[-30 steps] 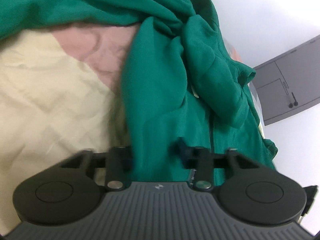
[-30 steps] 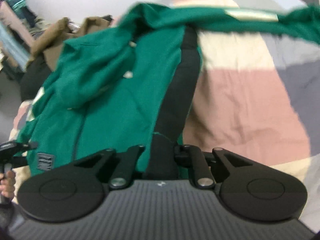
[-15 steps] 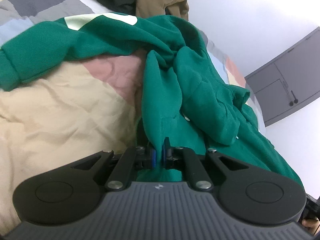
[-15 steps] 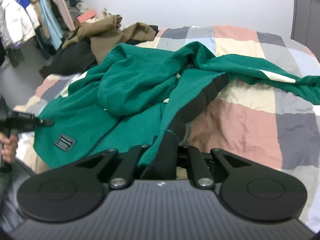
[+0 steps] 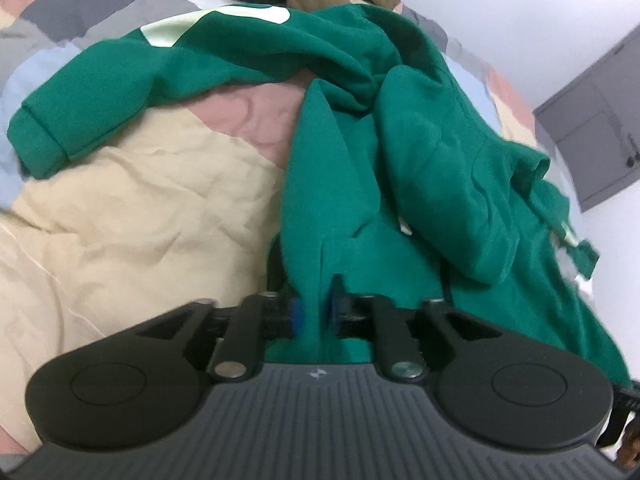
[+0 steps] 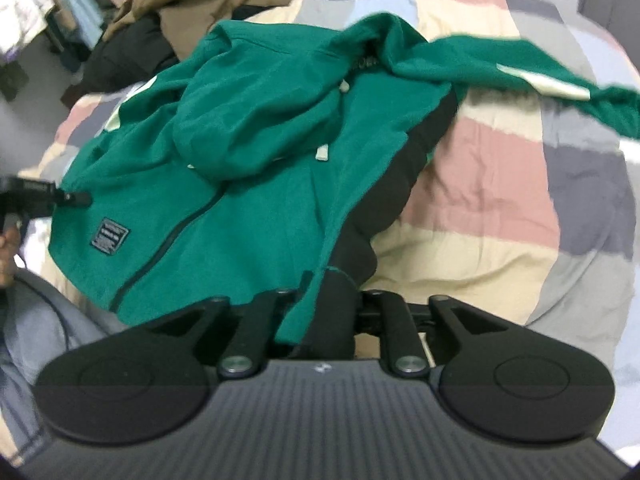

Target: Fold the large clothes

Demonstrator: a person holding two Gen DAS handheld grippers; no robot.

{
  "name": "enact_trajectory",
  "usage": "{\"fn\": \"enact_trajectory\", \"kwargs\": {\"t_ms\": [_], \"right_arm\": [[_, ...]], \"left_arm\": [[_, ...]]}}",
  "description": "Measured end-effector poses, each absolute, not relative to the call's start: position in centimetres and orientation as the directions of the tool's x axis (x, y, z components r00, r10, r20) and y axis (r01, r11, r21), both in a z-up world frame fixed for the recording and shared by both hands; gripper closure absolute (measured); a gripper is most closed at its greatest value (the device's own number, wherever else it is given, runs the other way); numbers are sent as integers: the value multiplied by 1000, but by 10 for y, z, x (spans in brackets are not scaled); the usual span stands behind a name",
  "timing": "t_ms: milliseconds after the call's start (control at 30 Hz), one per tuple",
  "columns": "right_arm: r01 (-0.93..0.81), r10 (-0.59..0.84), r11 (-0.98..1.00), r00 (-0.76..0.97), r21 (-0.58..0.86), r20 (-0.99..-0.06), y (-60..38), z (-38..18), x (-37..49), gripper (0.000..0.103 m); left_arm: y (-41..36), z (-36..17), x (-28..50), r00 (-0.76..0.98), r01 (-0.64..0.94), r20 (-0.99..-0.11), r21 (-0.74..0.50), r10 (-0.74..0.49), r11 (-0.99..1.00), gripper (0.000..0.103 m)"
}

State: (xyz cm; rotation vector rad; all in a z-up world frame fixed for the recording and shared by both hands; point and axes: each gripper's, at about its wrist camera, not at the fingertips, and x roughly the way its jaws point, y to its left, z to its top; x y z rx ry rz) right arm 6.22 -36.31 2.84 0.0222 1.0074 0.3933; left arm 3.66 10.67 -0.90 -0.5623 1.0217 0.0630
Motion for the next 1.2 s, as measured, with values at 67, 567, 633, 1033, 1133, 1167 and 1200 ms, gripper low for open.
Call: {"fn": "enact_trajectory", "kwargs": {"t_ms": [67,567,633,1033,1133,1167,1200], "right_arm": [[-286,322,936,466,204,-824,-366,28,64,59],[-264,337,941,691,211,-639,-309,78,91,44],[-281,352,936,719,213,-599,-292,72,97,44],[-351,433,901,732,255,-526,-220,0,128,44],[-355,419,908,739,225,-528,-213,-14,132,44],[-356,417,908,744,219,-522,-212,-16,134,44],[-356,414,910,749,213,-517,-212,-19,135,44]], "left_arm": [[110,-3,36,545,-330,-820,-400,-173,855,30],[58,52,83,734,-165,-671,-324,-103,931,28],[47,49,92,745,-145,-659,-316,-107,938,28],[35,-16,127,753,-89,-654,-211,-73,973,28],[40,-31,137,746,-89,-661,-219,-81,972,28],[41,-36,140,744,-90,-664,-216,-79,972,28],[42,-40,142,741,-90,-667,-210,-75,974,28]]}}
